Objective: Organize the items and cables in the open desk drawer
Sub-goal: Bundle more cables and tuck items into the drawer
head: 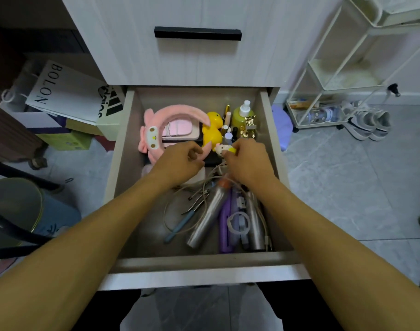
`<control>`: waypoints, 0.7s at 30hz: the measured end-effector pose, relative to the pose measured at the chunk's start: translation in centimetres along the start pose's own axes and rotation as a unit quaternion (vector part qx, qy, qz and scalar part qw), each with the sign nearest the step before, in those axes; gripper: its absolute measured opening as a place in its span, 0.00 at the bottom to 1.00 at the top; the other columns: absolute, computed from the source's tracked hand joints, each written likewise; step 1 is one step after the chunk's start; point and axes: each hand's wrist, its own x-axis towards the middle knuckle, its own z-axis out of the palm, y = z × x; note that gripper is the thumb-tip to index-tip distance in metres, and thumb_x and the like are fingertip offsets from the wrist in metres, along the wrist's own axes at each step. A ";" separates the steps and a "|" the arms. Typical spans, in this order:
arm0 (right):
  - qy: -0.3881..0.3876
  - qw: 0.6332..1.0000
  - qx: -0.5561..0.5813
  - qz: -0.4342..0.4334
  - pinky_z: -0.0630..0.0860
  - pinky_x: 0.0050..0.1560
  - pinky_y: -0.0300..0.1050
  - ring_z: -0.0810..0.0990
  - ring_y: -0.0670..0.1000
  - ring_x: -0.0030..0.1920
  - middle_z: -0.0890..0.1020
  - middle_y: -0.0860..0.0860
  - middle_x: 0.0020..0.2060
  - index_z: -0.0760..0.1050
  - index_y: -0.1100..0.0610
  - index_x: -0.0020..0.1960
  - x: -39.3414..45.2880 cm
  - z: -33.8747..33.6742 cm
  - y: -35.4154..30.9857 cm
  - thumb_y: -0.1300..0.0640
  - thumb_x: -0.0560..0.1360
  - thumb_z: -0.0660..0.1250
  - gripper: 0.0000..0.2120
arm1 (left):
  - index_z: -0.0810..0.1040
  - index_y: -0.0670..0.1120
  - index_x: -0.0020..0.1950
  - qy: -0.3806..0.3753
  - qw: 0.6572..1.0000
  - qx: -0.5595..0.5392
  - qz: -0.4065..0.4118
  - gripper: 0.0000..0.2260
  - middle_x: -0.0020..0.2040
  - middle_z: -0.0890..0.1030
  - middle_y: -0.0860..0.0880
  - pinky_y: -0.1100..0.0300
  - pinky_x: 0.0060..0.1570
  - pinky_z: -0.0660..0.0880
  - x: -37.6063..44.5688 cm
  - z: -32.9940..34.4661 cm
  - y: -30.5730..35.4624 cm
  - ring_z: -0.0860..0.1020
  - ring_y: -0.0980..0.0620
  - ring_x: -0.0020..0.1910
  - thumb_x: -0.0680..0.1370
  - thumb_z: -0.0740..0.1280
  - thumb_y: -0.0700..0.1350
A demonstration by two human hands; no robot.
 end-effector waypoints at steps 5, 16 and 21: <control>-0.011 0.982 -0.189 -0.013 0.69 0.42 0.46 0.79 0.59 0.52 0.78 0.58 0.53 0.73 0.58 0.58 2.4 1.2 -0.4 0.50 0.78 0.64 0.13 | 0.79 0.47 0.39 0.053 0.998 0.033 0.015 0.15 0.35 0.80 0.49 0.53 0.37 0.75 2.0 1.5 -0.5 0.78 0.48 0.37 0.78 0.65 0.56; 0.029 0.964 -0.263 -0.030 0.69 0.40 0.45 0.80 0.58 0.52 0.79 0.57 0.54 0.71 0.57 0.61 4.4 3.2 0.2 0.55 0.80 0.62 0.11 | 0.79 0.49 0.53 0.045 0.990 0.129 0.022 0.14 0.45 0.81 0.46 0.49 0.45 0.75 2.2 2.5 -2.8 0.78 0.44 0.45 0.69 0.66 0.45; 0.034 0.974 -0.220 -0.038 0.69 0.40 0.45 0.80 0.59 0.51 0.78 0.57 0.54 0.71 0.57 0.61 4.0 3.2 0.8 0.56 0.80 0.62 0.11 | 0.77 0.48 0.60 0.041 0.969 0.238 0.047 0.15 0.50 0.79 0.44 0.51 0.53 0.67 1.7 2.3 -3.6 0.76 0.41 0.51 0.74 0.67 0.46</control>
